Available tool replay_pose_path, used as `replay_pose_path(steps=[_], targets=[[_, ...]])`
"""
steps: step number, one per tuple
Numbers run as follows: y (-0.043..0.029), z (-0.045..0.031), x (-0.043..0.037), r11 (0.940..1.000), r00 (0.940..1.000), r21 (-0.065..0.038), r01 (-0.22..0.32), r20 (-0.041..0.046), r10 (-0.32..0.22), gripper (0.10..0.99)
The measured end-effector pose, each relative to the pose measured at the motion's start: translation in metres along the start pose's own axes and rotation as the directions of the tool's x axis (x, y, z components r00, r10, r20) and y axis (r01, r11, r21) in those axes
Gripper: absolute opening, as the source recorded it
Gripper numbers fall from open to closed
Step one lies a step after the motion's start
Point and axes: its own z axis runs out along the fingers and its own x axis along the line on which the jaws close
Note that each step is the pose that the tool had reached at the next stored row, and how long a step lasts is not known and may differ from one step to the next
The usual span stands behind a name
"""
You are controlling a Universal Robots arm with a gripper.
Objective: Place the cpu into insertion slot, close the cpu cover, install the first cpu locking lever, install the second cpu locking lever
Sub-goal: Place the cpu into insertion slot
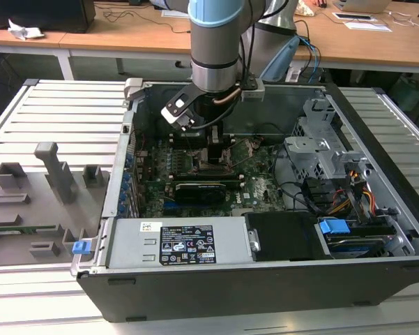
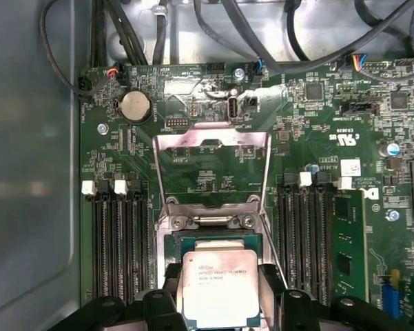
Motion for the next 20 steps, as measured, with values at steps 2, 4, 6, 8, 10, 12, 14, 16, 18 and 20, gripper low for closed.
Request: replay_pose_path(steps=[2,4,6,8,10,12,14,16,18,20], targets=[[-0.0003,0.0031,0.0006,1.0,1.0,0.001,0.0,0.0,0.0,0.529],[-0.0006,0.006,0.0009,1.0,1.0,0.002,0.001,0.0,-0.001,0.529],[-0.0008,0.0078,0.001,1.0,1.0,0.003,0.001,0.0,-0.001,0.529],[-0.0011,0.0097,0.001,1.0,1.0,0.004,0.001,-0.0001,-0.001,0.529],[-0.0014,0.0106,0.001,1.0,1.0,0.004,0.001,0.0,-0.001,0.529],[-0.0019,0.0117,0.0009,1.0,1.0,0.004,0.001,0.0,-0.001,0.529],[-0.002,0.013,0.0009,1.0,1.0,0.005,0.002,0.0001,-0.002,0.529],[-0.0022,0.0143,0.0009,1.0,1.0,0.005,0.001,0.0001,-0.001,0.529],[-0.0024,0.0151,0.0009,1.0,1.0,0.005,0.002,0.0004,-0.002,0.529],[-0.0023,0.0152,0.0009,1.0,1.0,0.005,0.001,0.0006,-0.001,0.529]])
